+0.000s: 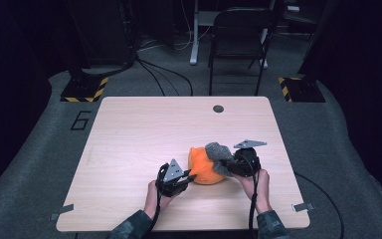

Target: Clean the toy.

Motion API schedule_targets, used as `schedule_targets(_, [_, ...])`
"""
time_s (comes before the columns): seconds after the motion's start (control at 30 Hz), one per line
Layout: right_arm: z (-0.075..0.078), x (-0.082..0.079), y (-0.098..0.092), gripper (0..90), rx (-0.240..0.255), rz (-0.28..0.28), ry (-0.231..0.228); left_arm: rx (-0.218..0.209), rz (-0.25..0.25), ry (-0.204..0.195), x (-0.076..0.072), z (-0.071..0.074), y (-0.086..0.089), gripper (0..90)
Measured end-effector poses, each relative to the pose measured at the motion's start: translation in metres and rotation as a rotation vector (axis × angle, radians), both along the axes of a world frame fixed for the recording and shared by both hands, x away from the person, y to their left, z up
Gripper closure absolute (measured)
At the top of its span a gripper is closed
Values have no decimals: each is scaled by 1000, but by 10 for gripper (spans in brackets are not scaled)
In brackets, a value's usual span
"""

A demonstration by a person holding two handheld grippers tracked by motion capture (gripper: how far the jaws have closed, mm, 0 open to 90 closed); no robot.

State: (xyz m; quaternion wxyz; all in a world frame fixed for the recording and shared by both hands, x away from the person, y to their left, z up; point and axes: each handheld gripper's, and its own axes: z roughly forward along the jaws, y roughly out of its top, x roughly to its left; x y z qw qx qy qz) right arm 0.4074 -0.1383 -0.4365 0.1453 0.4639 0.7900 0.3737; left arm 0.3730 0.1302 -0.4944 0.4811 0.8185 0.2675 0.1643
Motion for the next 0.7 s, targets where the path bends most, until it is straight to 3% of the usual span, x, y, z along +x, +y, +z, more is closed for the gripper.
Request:
schedule_targets(0.37, [-11,6,-16,668,-18,-46,31,-2,-5,-2,1,0,-1,756])
schedule_targets(0.7, [-31,16,-28,675,-33,-117,95,-6,-9,-1,2,0,-1,757])
